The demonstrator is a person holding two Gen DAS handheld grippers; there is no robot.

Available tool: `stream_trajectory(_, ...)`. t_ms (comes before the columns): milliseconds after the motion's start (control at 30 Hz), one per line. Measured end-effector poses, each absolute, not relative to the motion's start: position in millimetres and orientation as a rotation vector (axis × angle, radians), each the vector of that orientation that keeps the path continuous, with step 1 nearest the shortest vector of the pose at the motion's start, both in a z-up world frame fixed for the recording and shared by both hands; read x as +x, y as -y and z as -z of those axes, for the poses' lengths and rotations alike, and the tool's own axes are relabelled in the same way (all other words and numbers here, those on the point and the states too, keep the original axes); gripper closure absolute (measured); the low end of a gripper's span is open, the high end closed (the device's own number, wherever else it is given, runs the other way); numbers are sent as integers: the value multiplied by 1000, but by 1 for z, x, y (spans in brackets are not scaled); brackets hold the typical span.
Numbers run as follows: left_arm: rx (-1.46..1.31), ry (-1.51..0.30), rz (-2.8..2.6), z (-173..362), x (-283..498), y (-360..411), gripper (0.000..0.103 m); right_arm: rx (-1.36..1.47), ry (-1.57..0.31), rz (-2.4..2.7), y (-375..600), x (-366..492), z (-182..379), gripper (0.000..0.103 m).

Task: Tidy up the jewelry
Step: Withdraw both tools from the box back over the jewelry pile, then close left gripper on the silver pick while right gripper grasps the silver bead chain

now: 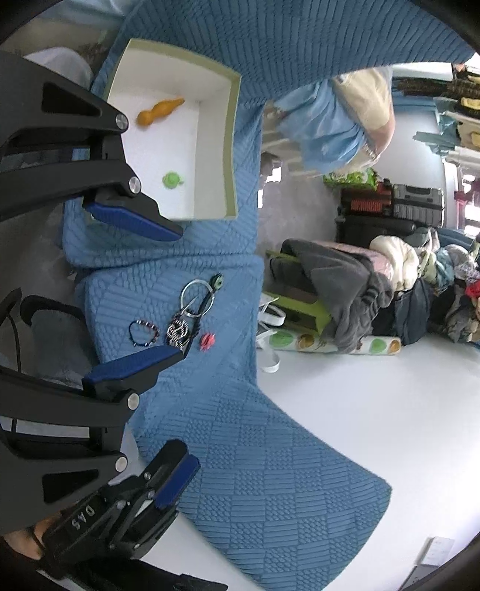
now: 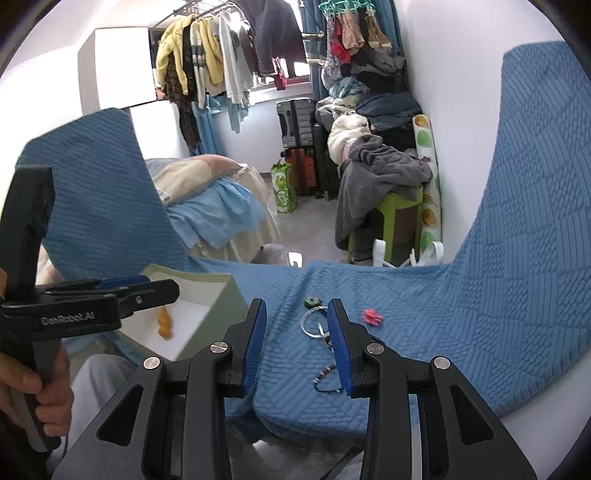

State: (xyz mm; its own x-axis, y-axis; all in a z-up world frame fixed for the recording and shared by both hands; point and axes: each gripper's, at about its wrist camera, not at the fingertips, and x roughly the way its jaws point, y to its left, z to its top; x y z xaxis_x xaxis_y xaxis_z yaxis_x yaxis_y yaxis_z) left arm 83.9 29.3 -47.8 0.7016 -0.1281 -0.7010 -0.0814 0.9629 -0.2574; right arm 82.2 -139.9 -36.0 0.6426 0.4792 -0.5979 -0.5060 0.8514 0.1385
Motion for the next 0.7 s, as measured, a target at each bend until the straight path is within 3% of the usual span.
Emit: stream_trajectory(700, -320, -869, 60, 115, 116, -1, 44, -16, -754, -538, 173, 105, 124, 71)
